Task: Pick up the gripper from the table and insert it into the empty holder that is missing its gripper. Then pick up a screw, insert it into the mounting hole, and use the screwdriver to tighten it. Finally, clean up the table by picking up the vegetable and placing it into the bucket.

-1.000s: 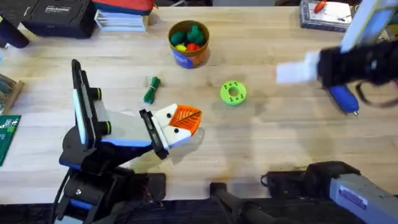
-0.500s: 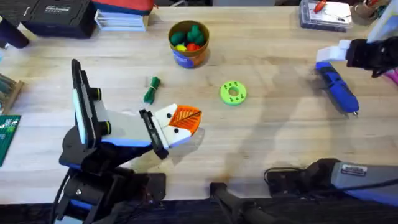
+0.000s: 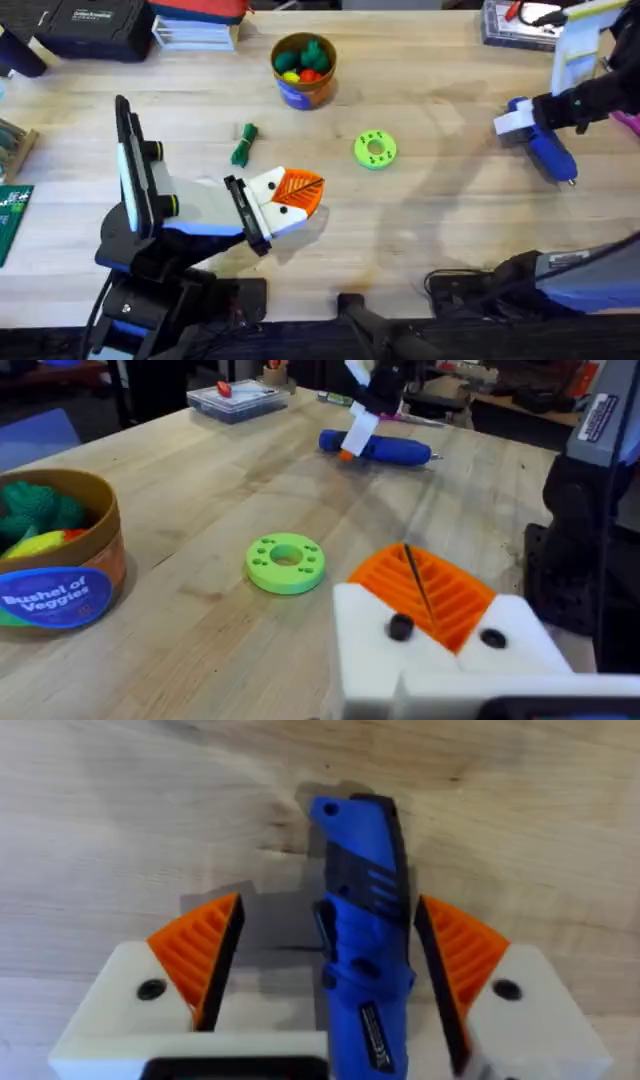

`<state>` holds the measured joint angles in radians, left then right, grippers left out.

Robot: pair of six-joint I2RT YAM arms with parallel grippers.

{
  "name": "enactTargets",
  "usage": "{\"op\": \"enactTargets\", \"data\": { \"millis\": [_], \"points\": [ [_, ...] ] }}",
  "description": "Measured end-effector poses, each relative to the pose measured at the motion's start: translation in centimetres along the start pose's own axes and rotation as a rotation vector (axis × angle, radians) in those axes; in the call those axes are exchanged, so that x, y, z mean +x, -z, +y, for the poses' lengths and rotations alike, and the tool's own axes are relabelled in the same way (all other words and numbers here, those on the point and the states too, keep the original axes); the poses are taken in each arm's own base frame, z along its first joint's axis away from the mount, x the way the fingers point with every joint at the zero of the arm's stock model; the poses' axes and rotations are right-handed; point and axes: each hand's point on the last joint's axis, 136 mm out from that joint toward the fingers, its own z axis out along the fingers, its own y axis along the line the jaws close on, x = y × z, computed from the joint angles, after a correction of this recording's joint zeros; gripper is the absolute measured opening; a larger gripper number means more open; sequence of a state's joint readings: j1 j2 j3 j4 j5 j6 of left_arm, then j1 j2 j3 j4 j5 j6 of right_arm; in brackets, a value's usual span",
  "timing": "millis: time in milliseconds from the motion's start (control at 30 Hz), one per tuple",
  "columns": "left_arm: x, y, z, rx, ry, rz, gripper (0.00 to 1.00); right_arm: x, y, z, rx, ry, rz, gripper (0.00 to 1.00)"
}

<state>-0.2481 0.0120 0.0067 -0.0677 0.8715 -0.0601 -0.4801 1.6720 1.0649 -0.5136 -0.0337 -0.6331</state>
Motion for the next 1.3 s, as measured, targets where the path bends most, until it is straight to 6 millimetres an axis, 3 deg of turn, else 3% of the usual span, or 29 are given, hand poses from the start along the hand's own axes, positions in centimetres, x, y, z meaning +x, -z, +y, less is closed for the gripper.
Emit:
{"op": "enactTargets", "data": {
  "millis": [133, 633, 767, 933, 1100, 1300],
  "points": [
    [0.0, 0.0, 0.0, 0.0, -0.001, 0.0, 0.012, 0.6, -1.4, 0.1, -0.012, 0.006, 0.034, 0.994],
    [0.0, 0.0, 0.0, 0.0, 0.0, 0.0, 0.012, 0.7, -1.9, -0.2, -0.044, -0.026, 0.01, 0.962],
    [0.0, 0.0, 0.0, 0.0, 0.0, 0.0, 0.012, 0.5, -2.0, -0.1, -0.058, -0.029, -0.004, 0.847],
    [0.0, 0.0, 0.0, 0.0, 0.0, 0.0, 0.012, 0.6, -2.1, -0.3, -0.054, -0.033, -0.007, 0.588],
    [0.0, 0.0, 0.0, 0.0, 0.0, 0.0, 0.012, 0.6, -2.2, -0.4, -0.052, -0.03, -0.005, 0.477],
    [0.0, 0.0, 0.0, 0.0, -0.001, 0.0, 0.012, 0.6, -2.3, -0.8, -0.032, -0.019, -0.003, 0.257]
  ]
}}
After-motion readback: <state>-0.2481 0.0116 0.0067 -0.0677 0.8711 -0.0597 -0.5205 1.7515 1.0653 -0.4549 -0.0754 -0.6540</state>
